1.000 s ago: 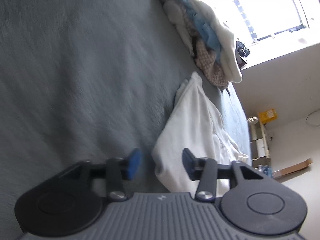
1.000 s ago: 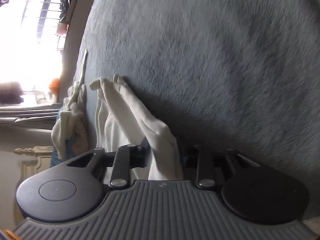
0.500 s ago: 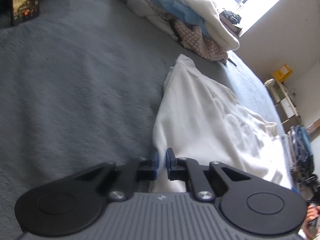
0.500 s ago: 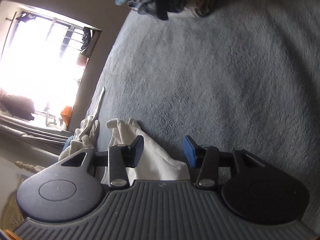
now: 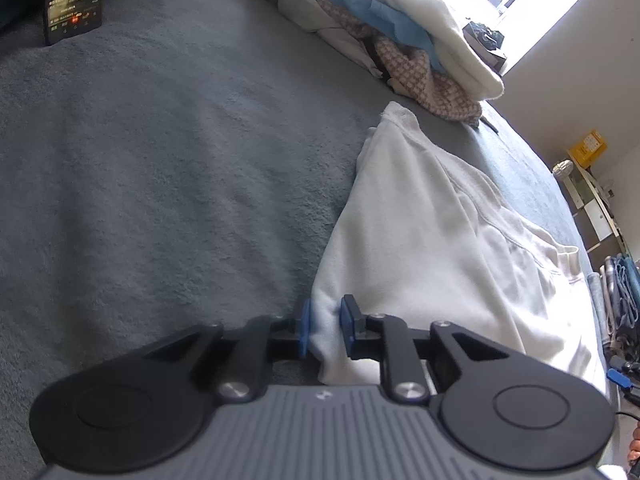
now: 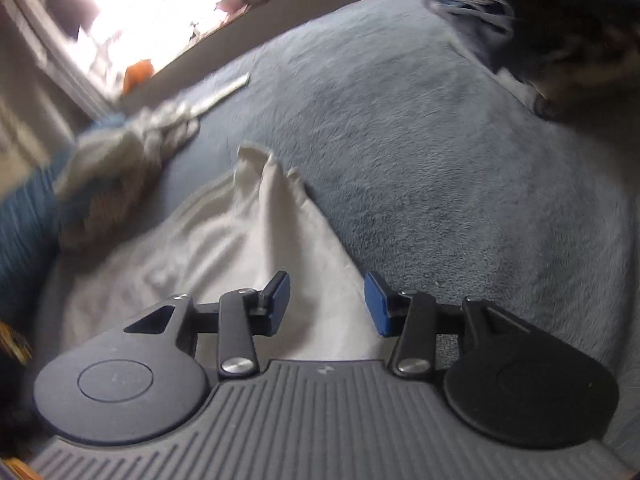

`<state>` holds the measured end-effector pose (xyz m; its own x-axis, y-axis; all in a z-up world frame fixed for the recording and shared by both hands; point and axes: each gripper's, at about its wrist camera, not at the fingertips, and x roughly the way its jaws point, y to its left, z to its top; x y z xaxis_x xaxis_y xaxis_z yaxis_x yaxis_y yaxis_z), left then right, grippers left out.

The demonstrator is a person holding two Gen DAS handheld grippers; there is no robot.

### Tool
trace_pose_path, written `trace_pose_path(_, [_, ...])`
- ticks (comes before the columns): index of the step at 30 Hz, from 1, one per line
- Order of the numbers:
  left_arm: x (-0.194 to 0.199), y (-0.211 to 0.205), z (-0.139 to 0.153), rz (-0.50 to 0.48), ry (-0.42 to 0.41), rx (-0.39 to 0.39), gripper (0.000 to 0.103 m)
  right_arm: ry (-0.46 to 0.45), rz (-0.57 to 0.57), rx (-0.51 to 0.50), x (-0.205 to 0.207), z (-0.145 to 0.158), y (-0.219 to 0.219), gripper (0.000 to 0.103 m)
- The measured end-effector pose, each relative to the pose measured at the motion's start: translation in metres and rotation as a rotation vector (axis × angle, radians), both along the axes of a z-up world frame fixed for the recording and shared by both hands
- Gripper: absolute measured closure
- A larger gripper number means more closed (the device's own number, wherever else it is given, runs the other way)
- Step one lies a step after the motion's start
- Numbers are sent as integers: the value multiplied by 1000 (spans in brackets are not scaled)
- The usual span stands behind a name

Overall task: Fold clothes
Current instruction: 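Lift both grippers away from the folded sweatshirt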

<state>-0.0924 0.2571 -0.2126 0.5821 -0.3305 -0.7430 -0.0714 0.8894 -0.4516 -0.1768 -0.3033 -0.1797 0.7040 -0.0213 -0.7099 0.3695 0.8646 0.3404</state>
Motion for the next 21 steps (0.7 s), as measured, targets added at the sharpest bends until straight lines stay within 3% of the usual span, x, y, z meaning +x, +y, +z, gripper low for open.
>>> trace_pose_path(2, [0,0,0,-8,-6,8,82,78,67,-94,12,-7,15,65])
trace_pose_path(4, [1,-2,-1,-12,-13,11,82,146,127,-165,22,-13,27,97])
trace_pose_path(5, [3,-2,-2,-12,-16,10,82,166,139,-185,24,-15,31,103])
trace_pose_path(10, [5,-2,-6,-12,-23,-5,81,220,-11,-210,15,-13,14,103])
trace_pose_path(13, [7,-1,-7,-14,-21,-13,81,242,-120,-91,1,-25,-15,103])
trace_pose_path(17, [8,0,-7,-15,-21,-18,81,72,-159,173,-22,-17,-35,97])
trace_pose_path(20, [9,-1,-8,-8,-24,-21,81,105,-131,204,-18,-18,-33,60])
trace_pose_path(21, [8,-1,-8,-4,-26,-23,81,136,-109,190,-13,-21,-29,58])
